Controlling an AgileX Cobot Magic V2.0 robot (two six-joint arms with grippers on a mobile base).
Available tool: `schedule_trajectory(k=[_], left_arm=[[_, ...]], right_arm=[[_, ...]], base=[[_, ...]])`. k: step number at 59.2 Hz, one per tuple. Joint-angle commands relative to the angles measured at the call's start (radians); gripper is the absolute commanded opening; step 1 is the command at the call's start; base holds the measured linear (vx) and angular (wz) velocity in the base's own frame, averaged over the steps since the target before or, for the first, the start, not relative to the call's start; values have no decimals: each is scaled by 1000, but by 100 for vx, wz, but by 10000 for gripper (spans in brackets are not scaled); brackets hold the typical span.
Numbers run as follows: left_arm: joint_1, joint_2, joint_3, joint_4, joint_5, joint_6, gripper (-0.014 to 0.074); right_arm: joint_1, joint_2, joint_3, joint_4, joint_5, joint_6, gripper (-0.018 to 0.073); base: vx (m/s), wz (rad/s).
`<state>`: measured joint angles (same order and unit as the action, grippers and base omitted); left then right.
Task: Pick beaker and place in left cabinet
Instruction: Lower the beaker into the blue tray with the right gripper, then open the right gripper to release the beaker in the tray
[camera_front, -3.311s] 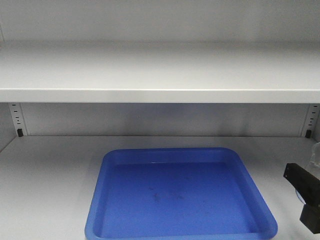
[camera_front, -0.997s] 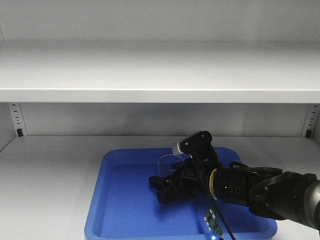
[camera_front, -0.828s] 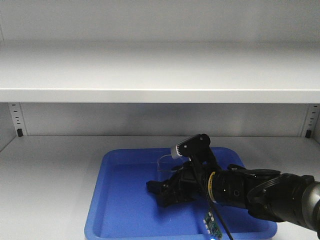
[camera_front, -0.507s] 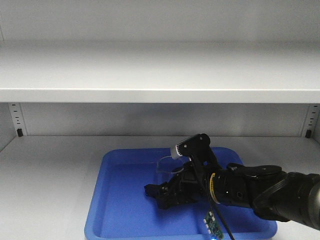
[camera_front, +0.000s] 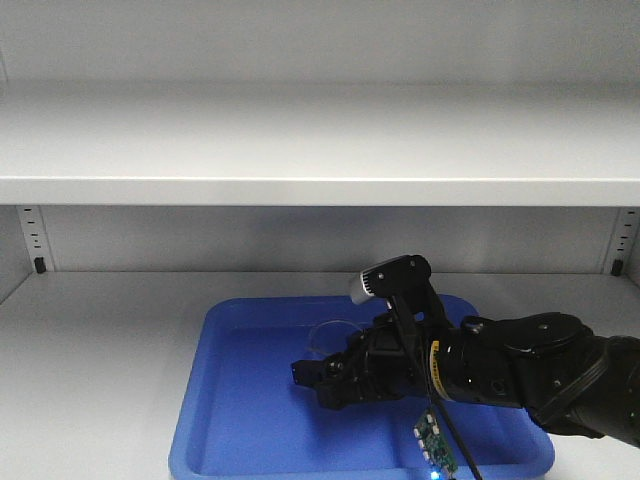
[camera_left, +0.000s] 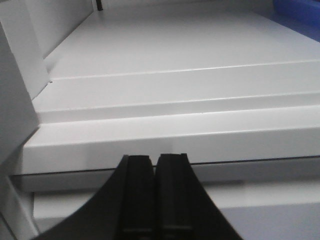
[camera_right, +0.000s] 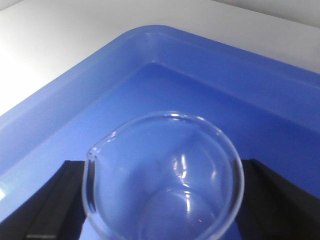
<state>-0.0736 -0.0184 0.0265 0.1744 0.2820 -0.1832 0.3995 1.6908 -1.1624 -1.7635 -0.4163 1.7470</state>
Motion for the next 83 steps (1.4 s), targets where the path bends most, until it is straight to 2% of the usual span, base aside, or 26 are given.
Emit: schedule_trajectory(k=[1, 61, 67, 71, 79, 83], left_arm=[[0, -9, -11, 0, -83, -4, 4], [0, -9, -11, 0, -83, -4, 4], [0, -9, -11, 0, -83, -4, 4], [0, -9, -11, 0, -83, -4, 4], [0, -9, -11, 0, -83, -4, 4], [0, -9, -11, 0, -83, -4, 4]], right_arm=[[-3, -52, -24, -35, 10, 2, 578], [-3, -169, -27, -35, 44, -10, 561], [-3, -193, -23, -35, 44, -7, 492], [-3, -211, -17, -35, 44, 3, 404], [-3, -256, 40, -35, 86, 12, 167], [-3, -285, 95, -35, 115, 12, 0]], base=[[0, 0], [0, 0], [0, 0], [0, 0], [0, 0], [0, 0]])
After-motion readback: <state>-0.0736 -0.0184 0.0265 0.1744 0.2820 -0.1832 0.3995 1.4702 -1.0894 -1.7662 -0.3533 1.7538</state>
